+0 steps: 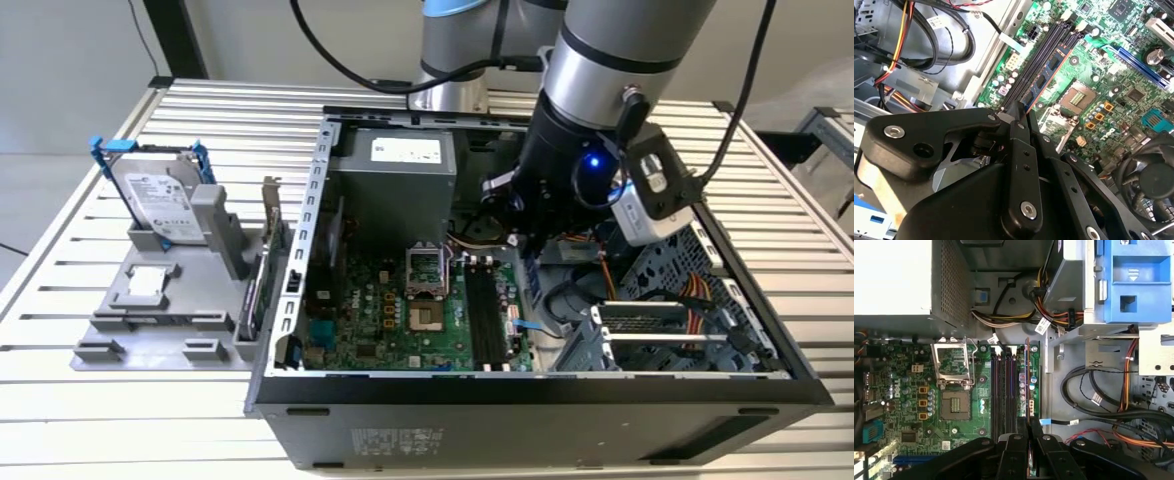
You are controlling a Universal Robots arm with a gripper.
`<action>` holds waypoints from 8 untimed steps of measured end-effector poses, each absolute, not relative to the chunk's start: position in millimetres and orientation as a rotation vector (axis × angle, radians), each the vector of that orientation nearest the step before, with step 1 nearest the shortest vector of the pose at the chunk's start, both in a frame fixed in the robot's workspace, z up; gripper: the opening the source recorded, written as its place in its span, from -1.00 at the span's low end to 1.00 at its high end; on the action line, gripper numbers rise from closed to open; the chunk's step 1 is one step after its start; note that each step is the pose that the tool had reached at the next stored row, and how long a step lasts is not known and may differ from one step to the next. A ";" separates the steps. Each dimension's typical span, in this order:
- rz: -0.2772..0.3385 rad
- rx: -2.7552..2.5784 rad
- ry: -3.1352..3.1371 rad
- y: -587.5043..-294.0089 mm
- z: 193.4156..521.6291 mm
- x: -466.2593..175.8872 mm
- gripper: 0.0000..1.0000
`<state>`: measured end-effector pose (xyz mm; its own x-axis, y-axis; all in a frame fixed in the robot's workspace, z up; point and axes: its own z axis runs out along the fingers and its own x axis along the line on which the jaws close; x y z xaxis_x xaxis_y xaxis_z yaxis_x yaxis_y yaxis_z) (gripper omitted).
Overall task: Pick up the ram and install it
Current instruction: 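Insert the ram into the slot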
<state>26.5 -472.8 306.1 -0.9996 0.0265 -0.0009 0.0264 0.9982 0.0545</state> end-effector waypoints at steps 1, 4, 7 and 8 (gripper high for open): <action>0.085 0.042 3.139 -472.7 305.7 26.5 -1.00; 0.086 0.042 3.139 -472.4 304.3 26.4 -1.00; 0.085 0.042 3.139 -472.0 302.8 26.4 -1.00; 0.086 0.042 3.139 -471.8 302.4 26.5 -1.00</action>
